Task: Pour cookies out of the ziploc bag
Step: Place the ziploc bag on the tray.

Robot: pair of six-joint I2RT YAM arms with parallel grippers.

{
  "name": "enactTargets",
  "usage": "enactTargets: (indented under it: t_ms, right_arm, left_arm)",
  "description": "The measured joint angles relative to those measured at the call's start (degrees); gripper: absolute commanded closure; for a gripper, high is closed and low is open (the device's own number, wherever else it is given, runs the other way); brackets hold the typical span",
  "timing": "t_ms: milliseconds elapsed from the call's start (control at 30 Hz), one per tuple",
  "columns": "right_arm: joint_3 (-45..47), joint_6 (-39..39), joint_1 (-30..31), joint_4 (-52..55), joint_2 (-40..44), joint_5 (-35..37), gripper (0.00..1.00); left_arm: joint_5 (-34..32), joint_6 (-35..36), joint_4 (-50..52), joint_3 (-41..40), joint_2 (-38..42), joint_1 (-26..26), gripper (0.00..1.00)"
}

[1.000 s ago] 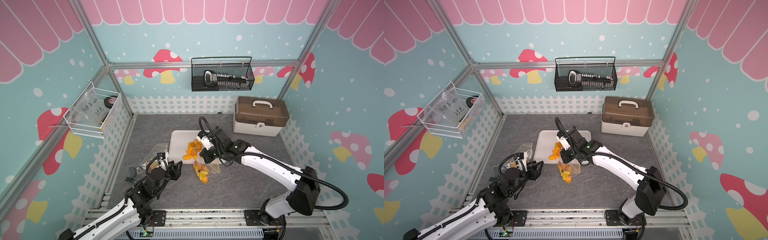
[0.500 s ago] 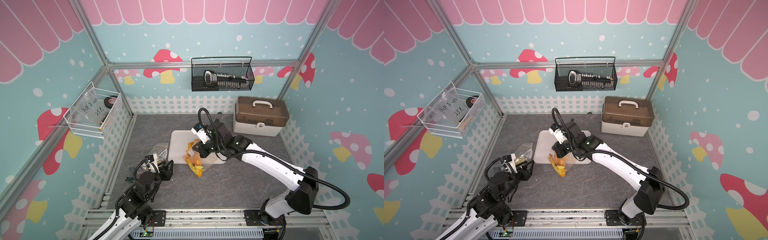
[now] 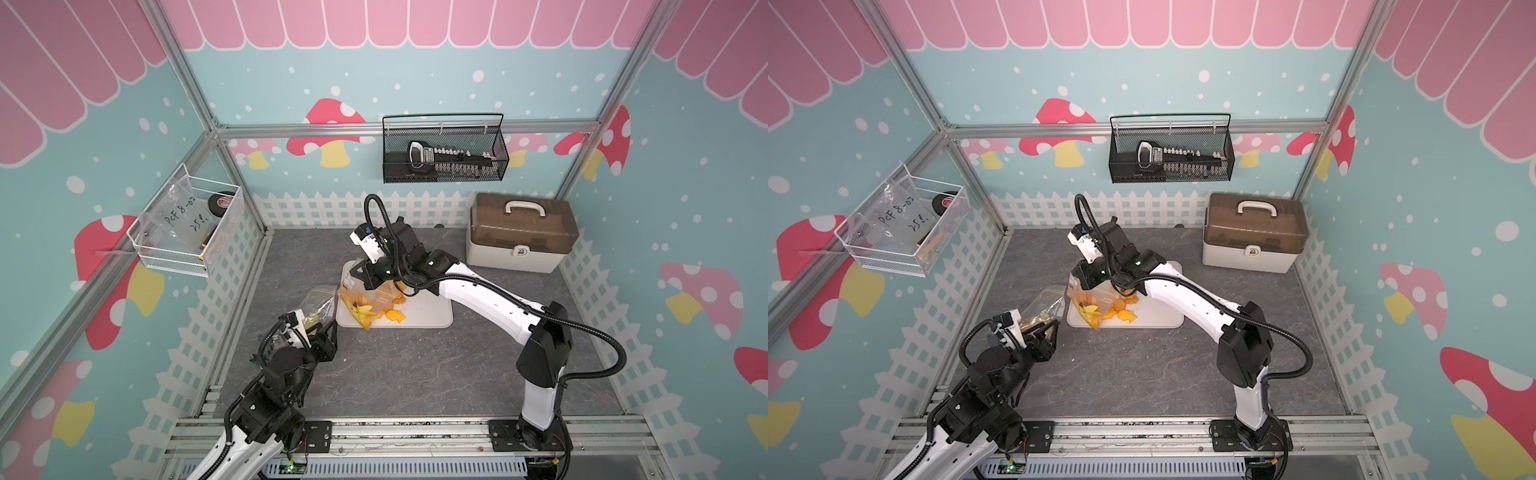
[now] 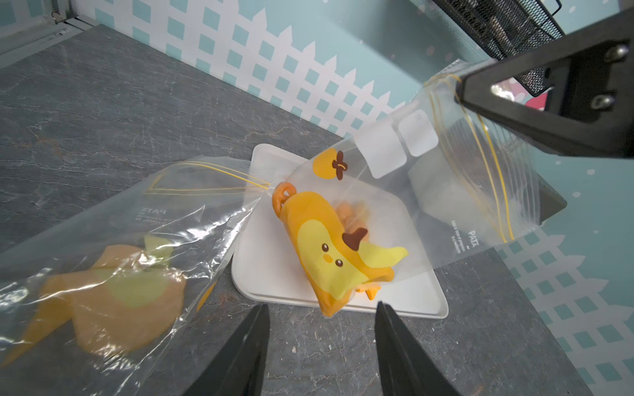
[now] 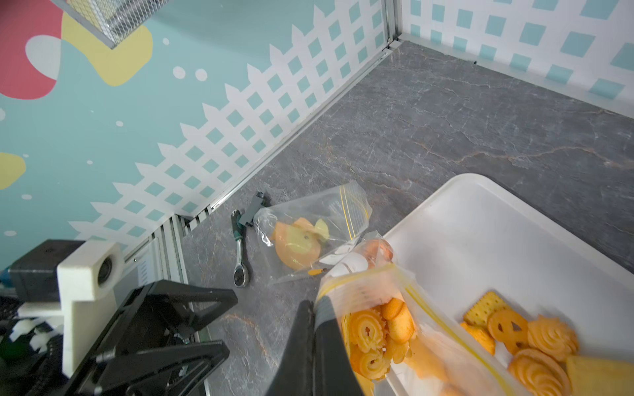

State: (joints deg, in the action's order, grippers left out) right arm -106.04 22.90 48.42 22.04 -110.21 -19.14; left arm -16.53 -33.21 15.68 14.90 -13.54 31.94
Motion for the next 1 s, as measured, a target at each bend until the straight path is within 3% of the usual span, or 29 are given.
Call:
enactTargets:
  t_ms: [267,467,567,700,867,1000]
  right_arm:
    - [-1.77,0.55,-0.57,-3.78,-4.15,3.06,1.00]
    - [5.35,2.51,-4.09,-10.01,-5.20,3.10,1.00]
    - [8.48,2.86,-6.12,-11.54,-5.86,3.48,0.95]
    - [12.94,2.80,-8.35,-13.29,-5.01,4.48,0.91]
    - [20.63,2.19,-12.07,-14.58,-1.25,6.25,0.85]
    - [26.45,1.57,-15.47,-16.31,3.17,7.50,0.70]
  left_arm:
    - [0.07,0.00,-0.04,0.00,-0.87,-1.25,0.47]
    - [1.03,-0.04,-1.42,0.02,-5.40,-2.23,0.46]
    - [1.84,-0.09,-3.45,0.07,-9.49,-2.86,0.46]
    - [3.61,0.00,-7.19,1.03,-17.84,-4.79,0.46]
    - [7.45,-0.28,-13.86,4.15,-30.86,-10.75,0.44]
    - [9.64,-0.44,-17.27,9.75,-41.64,-13.33,0.42]
